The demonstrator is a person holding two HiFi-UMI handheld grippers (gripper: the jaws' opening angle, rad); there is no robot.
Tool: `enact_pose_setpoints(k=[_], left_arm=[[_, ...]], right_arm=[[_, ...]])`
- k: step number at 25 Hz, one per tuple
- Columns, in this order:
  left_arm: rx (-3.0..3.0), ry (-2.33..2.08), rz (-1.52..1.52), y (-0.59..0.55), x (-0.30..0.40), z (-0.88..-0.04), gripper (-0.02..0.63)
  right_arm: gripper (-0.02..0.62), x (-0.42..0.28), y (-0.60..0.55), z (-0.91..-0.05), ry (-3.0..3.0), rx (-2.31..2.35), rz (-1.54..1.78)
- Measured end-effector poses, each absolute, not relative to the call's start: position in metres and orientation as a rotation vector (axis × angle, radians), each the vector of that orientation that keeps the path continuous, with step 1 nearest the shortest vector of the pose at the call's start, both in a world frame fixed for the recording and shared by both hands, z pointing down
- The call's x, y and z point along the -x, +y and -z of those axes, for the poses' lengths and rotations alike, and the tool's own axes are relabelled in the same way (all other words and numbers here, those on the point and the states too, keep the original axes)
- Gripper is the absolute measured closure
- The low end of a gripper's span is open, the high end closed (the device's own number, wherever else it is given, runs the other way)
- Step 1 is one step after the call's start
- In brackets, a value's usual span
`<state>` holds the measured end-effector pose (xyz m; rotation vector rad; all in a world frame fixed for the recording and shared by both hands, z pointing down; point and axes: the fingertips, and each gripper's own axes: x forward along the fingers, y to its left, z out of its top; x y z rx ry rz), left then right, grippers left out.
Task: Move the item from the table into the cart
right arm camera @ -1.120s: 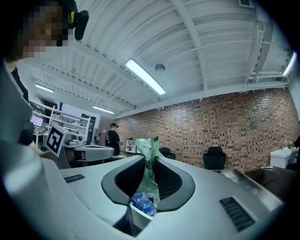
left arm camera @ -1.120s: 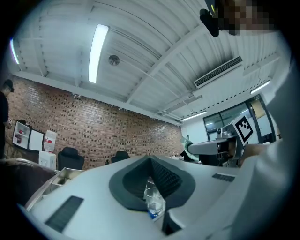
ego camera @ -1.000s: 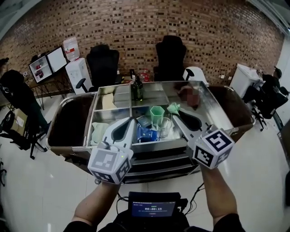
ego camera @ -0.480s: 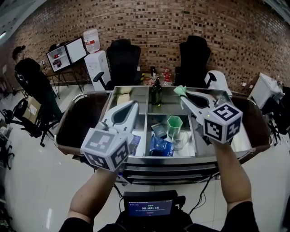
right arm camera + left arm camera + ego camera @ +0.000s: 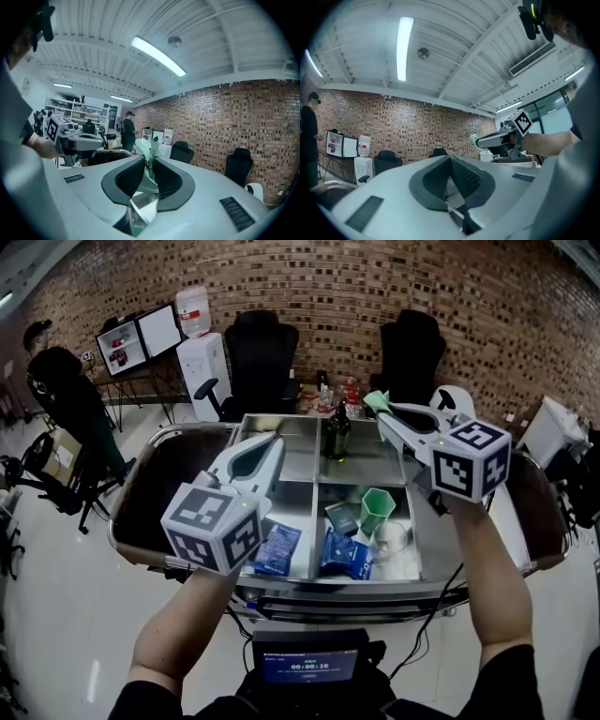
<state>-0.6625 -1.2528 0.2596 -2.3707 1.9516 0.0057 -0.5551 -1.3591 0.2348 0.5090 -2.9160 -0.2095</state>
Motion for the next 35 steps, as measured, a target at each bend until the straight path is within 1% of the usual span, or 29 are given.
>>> enact_pose_setpoints(k=[5, 9, 13, 18, 25, 29, 35], left_arm=[[2.378, 2.022, 0.024, -1.293, 0.677, -0.245, 0.604], [2.362, 2.054, 0.016, -1.304, 0.688, -0.241, 0.604], [2.343, 2.110, 0.080, -1.321, 0.713, -0.258, 0.604], [2.341, 2.186, 0.152, -1.334, 0.754, -0.271, 0.604], [2.369, 2.292, 0.323, -1.349, 0.799, -0.315, 0.604], [2.410, 2.349, 0.340, -1.349, 0.817, -0.335, 0.604], [2.409, 2.370, 0.398, -1.352, 0.839, -0.342, 0.604]], right_arm=[[0.551, 0.591, -1.395, -0.220, -2.844, -0.365, 0.201], [0.551, 0.641, -1.402, -0.222, -2.767, -0.238, 0.248], [0.551, 0.692, -1.417, -0.235, -2.712, -0.170, 0.194], [0.551, 0.733, -1.422, -0.255, -2.643, -0.115, 0.145], [0.551, 0.782, -1.429, -0.324, -2.444, -0.026, 0.113], [0.551, 0.800, -1.429, -0.367, -2.285, 0.030, 0.135], [0.551, 0.817, -1.433, -0.412, -2.107, 0.088, 0.126]])
